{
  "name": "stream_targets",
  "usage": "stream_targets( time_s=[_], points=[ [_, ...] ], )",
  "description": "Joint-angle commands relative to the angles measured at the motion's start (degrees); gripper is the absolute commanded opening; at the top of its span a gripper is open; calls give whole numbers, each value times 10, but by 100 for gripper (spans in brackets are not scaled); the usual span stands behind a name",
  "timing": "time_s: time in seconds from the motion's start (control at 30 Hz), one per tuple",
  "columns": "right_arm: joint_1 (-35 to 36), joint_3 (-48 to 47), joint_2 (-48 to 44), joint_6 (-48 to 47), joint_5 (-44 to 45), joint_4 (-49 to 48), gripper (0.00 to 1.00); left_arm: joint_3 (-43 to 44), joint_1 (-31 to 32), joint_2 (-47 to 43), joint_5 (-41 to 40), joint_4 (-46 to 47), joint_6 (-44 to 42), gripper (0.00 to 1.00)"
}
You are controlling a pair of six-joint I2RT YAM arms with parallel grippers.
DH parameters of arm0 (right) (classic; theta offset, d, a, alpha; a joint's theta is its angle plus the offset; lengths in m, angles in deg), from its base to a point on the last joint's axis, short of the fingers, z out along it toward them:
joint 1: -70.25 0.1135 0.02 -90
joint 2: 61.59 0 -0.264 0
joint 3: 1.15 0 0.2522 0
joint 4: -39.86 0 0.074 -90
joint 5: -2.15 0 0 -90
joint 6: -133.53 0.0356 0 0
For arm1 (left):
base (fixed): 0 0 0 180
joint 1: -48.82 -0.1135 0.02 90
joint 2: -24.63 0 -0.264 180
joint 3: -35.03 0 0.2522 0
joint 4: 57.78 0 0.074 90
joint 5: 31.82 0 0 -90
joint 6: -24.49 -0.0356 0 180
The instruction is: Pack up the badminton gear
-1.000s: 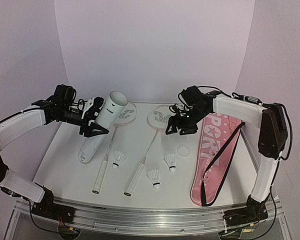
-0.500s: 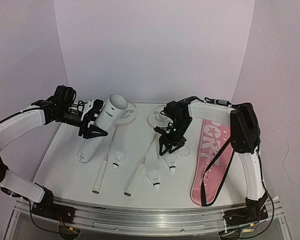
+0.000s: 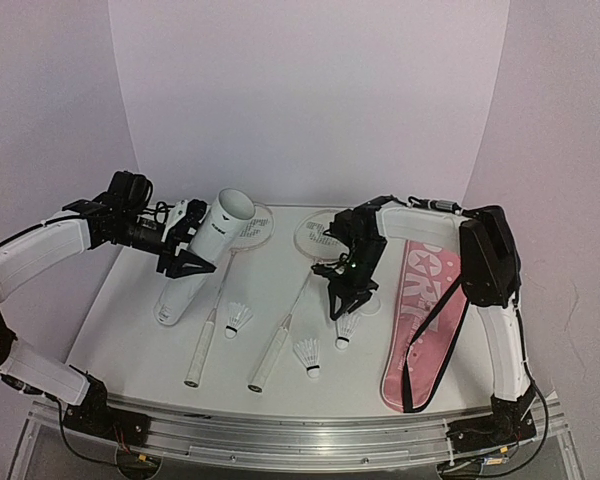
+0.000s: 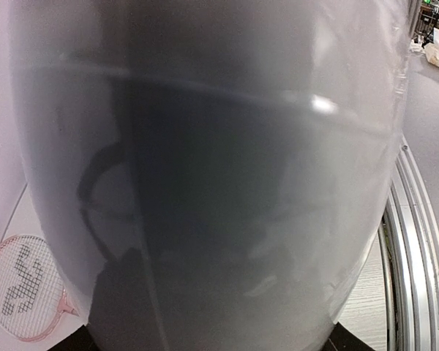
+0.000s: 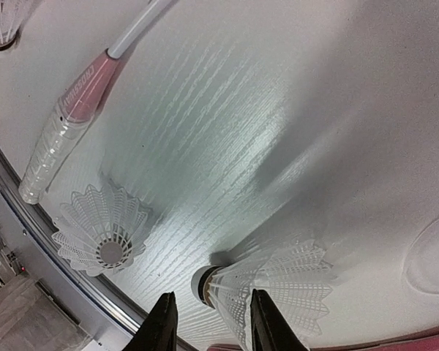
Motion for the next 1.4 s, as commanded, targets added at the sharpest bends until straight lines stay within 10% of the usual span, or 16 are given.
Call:
stream_targets(
  time_s=[0.0,0.33,0.67,0.9,1.37],
  points=[
    [3,12,-15,-6,0,28,32,7,-2,-15,10,3,-13,8],
    [2,28,-19,-4,-8,38,0,9,-2,-12,5,3,-17,8],
    [5,-93,-168,131,66,21,0,3,-2,-13,-5,-4,-26,8],
    [107,-117,-294,138,236,-170,0,-5,-1,-9,-4,9,-8,8],
    [254,-174,-238,39,276,-350,0,-6,-1,-14,1,21,10,7]
  ],
)
